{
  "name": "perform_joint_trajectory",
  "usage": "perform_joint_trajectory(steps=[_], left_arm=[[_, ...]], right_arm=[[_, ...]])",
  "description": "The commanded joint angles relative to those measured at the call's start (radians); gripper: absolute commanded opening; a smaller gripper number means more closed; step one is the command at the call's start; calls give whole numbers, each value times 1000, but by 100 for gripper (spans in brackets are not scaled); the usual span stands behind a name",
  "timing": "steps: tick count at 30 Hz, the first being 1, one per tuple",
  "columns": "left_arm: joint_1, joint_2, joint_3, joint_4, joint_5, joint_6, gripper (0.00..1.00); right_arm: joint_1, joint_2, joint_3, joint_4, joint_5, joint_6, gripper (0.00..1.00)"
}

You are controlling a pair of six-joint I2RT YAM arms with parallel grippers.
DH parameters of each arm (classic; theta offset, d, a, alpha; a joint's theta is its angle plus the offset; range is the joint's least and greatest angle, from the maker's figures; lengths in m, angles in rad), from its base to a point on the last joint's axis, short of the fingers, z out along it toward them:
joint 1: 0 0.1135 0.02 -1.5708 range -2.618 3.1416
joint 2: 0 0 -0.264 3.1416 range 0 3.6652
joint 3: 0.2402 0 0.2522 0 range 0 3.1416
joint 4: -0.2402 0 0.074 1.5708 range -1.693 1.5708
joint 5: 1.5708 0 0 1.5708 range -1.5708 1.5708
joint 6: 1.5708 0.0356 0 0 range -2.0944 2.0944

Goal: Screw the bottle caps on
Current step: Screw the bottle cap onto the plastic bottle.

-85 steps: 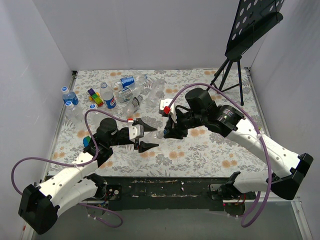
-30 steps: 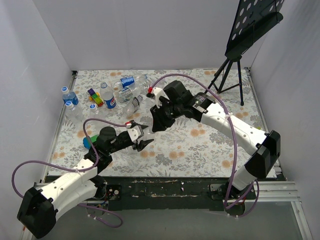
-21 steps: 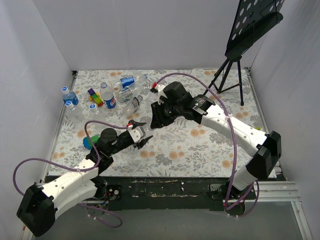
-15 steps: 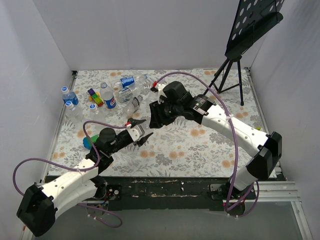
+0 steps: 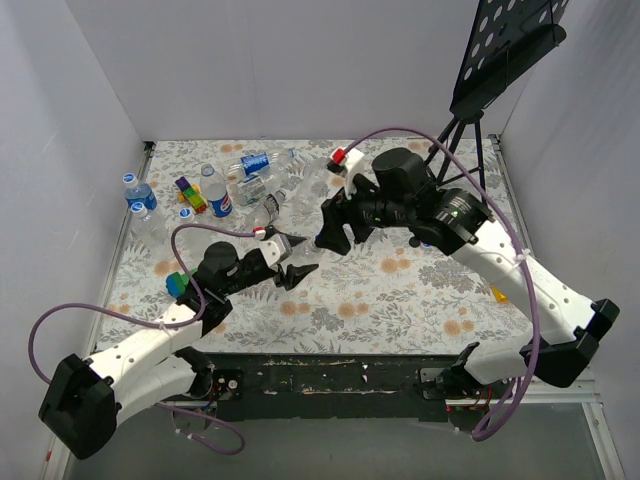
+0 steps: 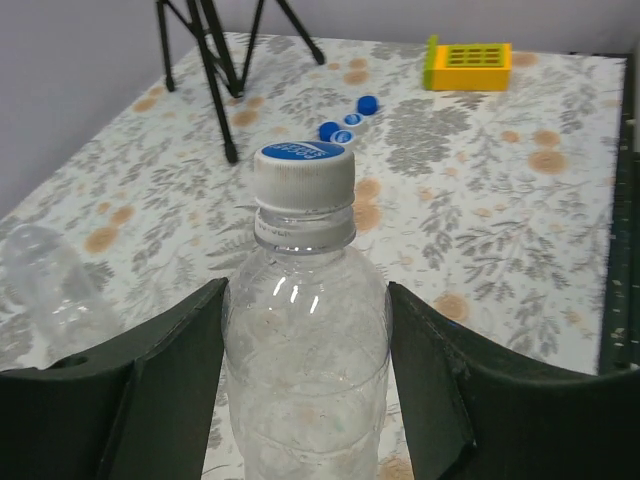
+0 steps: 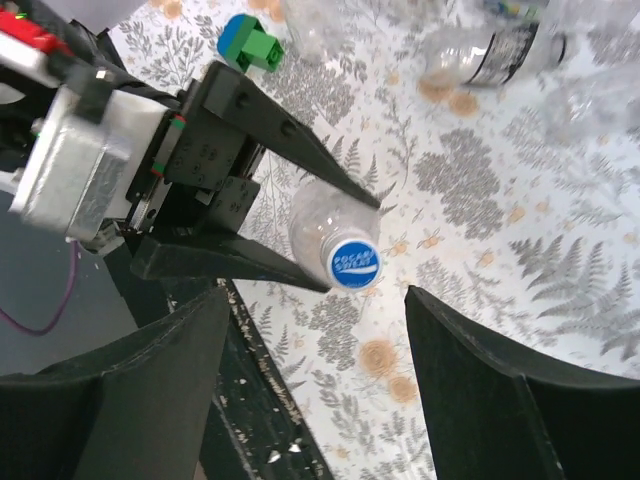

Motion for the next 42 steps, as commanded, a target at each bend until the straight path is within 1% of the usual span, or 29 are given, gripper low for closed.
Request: perform_joint_trajectory(steps=[1, 4, 7, 11, 14, 20, 28, 38, 42], left_arm=[[22, 37, 58, 17, 246, -130, 0], [28, 79, 76, 42, 348, -180, 0], [30, 100, 78, 69, 406, -209, 0], [31, 107, 79, 89, 437, -231, 0], [31, 107, 76, 99, 442, -239, 0], [31, 108, 76, 112, 455, -252, 0], [31, 101, 72, 135, 459, -266, 0], [31, 96, 72, 143, 468, -269, 0], [31, 94, 72, 145, 468, -269, 0]], right_arm=[[-64, -45, 38, -57, -158, -239, 78], [-88, -58, 20, -85, -264, -382, 74], [-91, -77, -8, -96, -350, -508, 72], [-91, -89, -38, -109, -432, -640, 68], [-91, -88, -55, -119, -484, -690, 65], [-91, -86, -95, -96, -504, -720, 63], [-89, -63, -108, -100, -506, -732, 58], [-85, -37, -114, -96, -480, -732, 55], [-81, -29, -112, -99, -481, -730, 51]])
